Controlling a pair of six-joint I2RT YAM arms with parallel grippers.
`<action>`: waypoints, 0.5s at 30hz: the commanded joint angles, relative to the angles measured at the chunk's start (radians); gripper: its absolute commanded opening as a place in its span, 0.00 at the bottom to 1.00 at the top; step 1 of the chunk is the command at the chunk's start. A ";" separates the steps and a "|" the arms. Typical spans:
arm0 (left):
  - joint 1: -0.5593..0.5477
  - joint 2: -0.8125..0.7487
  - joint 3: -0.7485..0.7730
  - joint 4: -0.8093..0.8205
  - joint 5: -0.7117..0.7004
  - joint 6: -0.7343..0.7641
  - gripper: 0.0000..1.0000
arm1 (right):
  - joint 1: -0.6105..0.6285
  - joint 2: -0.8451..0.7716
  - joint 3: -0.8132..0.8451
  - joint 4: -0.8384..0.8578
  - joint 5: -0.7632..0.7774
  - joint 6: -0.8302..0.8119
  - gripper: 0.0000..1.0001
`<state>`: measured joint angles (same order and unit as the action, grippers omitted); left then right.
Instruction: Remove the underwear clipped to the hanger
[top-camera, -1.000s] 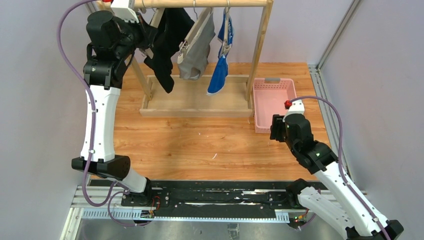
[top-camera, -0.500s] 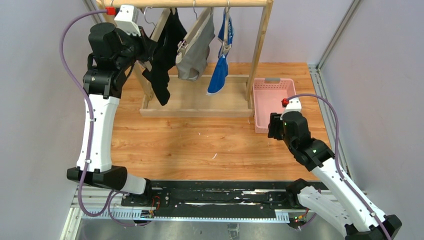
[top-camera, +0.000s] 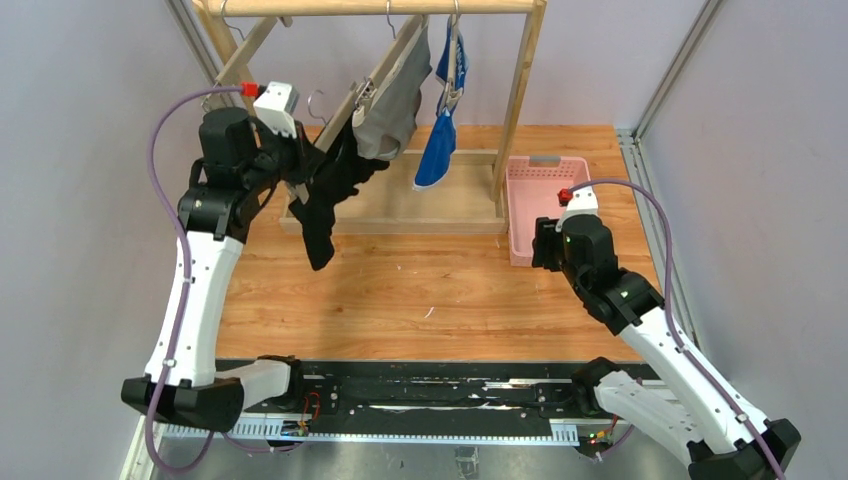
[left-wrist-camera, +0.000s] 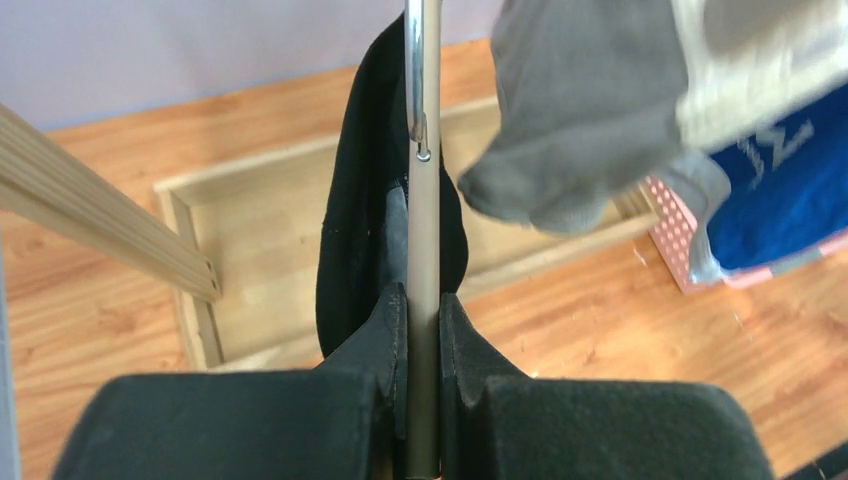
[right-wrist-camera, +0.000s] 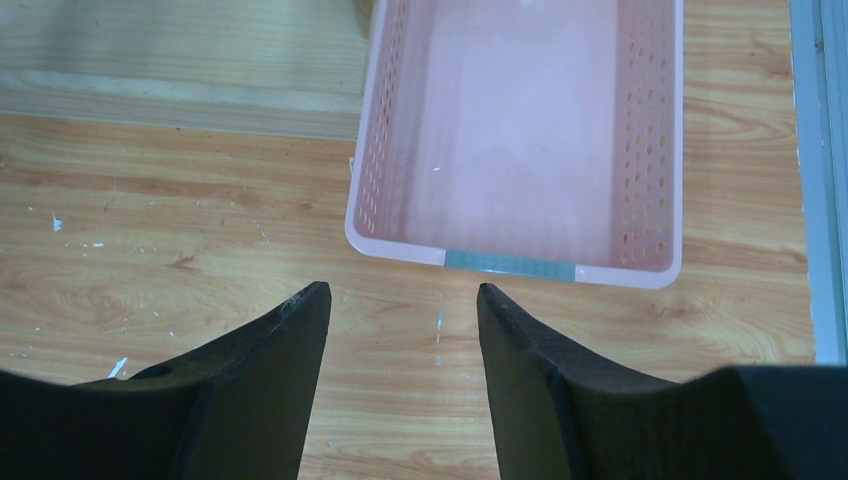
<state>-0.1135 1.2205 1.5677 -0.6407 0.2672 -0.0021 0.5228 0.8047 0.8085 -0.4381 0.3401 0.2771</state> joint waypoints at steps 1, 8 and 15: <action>0.003 -0.117 -0.112 0.056 0.071 0.014 0.00 | 0.016 0.007 0.035 0.059 -0.037 -0.030 0.57; 0.003 -0.254 -0.290 -0.037 0.071 0.015 0.00 | 0.016 0.049 0.057 0.108 -0.099 -0.036 0.57; 0.002 -0.352 -0.482 -0.100 0.203 0.005 0.00 | 0.016 0.127 0.084 0.206 -0.205 -0.035 0.60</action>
<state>-0.1135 0.9092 1.1557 -0.7109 0.3618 0.0010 0.5228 0.8967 0.8494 -0.3145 0.2100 0.2565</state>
